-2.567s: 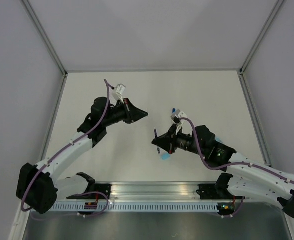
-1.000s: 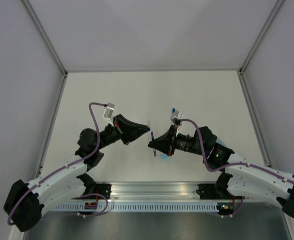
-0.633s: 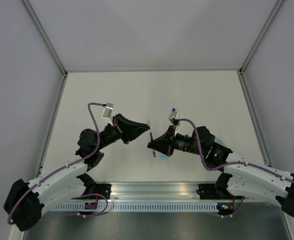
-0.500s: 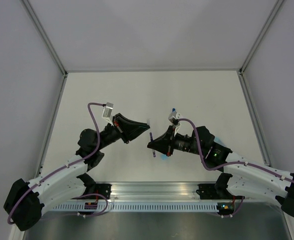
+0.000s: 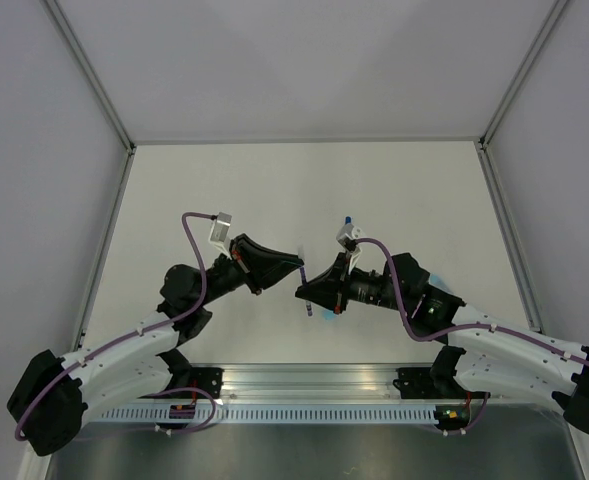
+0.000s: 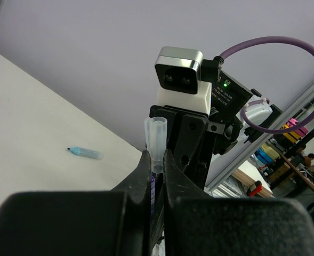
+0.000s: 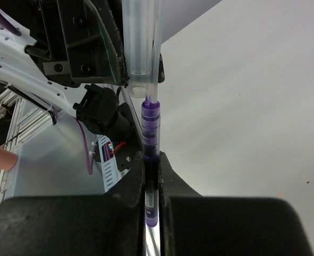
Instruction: Insert the pens into the pen caps
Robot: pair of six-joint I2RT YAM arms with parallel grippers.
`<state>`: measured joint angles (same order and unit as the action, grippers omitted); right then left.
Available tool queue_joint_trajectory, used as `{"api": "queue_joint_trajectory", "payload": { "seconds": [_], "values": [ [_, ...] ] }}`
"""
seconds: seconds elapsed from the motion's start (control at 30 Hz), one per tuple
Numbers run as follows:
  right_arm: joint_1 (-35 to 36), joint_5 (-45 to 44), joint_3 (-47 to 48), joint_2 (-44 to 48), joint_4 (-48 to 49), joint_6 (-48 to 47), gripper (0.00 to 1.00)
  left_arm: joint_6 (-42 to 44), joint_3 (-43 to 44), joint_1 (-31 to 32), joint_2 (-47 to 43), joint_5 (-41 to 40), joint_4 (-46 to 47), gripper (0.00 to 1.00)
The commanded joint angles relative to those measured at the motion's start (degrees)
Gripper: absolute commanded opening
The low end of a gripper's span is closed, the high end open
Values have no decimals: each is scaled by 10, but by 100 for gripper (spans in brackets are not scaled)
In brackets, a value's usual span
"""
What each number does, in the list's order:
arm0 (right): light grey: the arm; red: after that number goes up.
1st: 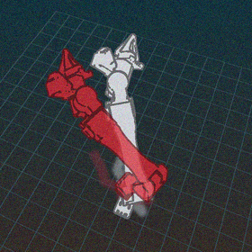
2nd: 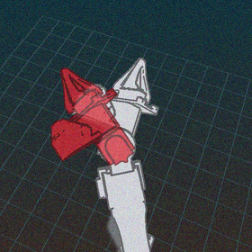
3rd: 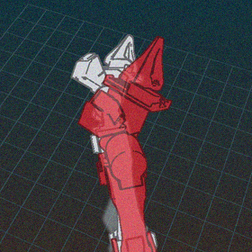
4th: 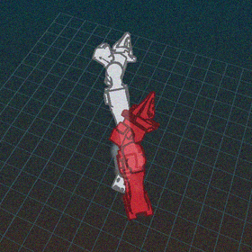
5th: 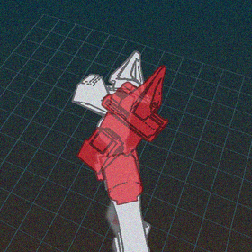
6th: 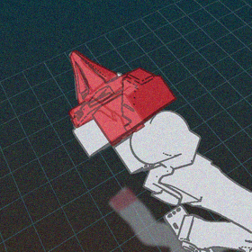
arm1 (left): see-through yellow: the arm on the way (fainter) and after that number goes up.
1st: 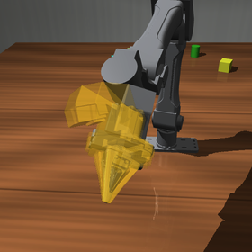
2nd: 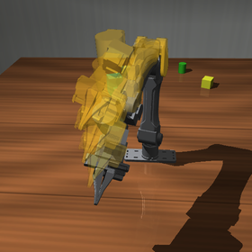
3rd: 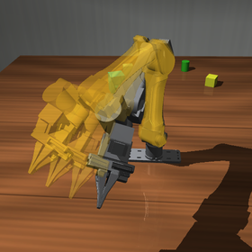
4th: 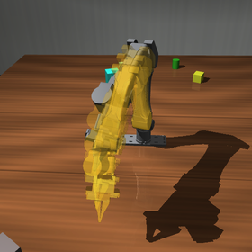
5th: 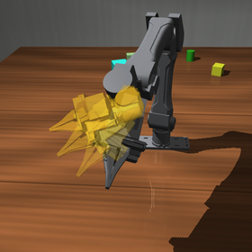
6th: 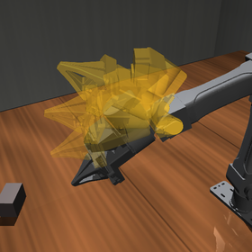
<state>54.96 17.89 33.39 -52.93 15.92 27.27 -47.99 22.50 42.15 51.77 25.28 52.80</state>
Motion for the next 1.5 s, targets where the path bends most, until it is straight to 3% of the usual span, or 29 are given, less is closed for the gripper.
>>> {"api": "queue_joint_trajectory", "payload": {
  "seconds": [0.0,0.37,0.8,1.47],
  "values": [
    [1,-22,1,16,23,3,0,-3,-21,13,-1,-8,43,2],
    [1,-29,-2,27,20,2,0,15,-40,13,-9,-20,46,2],
    [1,15,11,4,21,5,0,38,25,13,-33,-51,-33,2],
    [1,24,9,16,23,5,0,59,19,13,-37,-63,-46,2]
  ]
}}
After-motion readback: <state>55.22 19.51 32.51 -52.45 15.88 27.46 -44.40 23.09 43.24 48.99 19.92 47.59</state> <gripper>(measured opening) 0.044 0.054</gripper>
